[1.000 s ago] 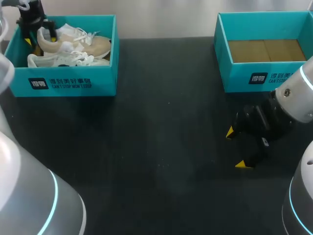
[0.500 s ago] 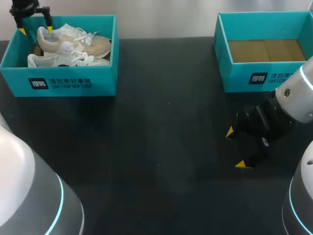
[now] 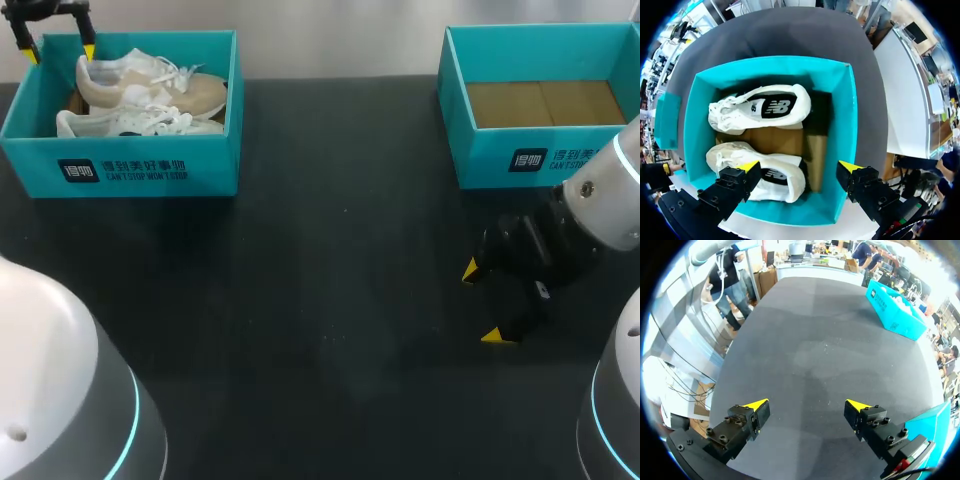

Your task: Take the shoe out of the shoebox, open the shoe tongue, remove and reinsert the insole, then place the shoe into the shoebox

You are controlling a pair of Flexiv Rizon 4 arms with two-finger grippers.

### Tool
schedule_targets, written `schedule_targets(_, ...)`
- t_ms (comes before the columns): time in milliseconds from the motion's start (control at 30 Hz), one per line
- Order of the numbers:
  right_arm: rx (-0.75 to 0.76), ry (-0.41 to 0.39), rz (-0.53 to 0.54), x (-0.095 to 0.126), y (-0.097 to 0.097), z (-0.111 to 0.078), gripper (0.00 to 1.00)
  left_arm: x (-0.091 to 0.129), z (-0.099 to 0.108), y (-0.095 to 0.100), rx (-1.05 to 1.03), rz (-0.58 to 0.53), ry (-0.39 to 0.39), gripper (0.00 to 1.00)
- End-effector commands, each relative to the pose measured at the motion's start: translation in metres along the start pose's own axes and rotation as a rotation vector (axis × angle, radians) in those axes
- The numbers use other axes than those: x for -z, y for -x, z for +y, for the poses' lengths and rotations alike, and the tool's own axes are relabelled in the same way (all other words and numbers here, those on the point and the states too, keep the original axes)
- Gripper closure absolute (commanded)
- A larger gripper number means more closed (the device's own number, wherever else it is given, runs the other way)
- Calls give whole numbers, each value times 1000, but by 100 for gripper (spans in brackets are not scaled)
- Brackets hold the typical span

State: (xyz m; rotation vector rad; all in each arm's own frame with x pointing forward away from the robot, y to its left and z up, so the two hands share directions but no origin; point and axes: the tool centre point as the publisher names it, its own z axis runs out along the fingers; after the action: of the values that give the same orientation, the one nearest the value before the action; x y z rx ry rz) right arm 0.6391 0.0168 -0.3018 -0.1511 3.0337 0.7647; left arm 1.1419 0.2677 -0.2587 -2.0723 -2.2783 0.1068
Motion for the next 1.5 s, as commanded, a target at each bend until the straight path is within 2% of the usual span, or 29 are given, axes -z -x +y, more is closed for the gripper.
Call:
schedule_targets(33, 1, -2, -2, -1, -1, 0, 0, 4, -60, -4, 9, 11, 96, 0)
schedule_targets(167, 1, -2, -2, -1, -1, 0, 0, 2, -77, -6, 18, 40, 99, 0)
schedule_targets(200, 1, -2, -2, -1, -1, 0, 0, 1, -81, -7, 32, 72, 121, 0)
schedule_targets(733, 1, -2, -2, -1, -1, 0, 0, 1, -81, -7, 32, 72, 121, 0)
schedule_targets(900, 1, -2, -2, -1, -1, 0, 0, -5, -101, -13, 16, 55, 131, 0)
schedule_targets(1500, 1, -2, -2, -1, -1, 0, 0, -31, -109, -12, -13, 63, 132, 0)
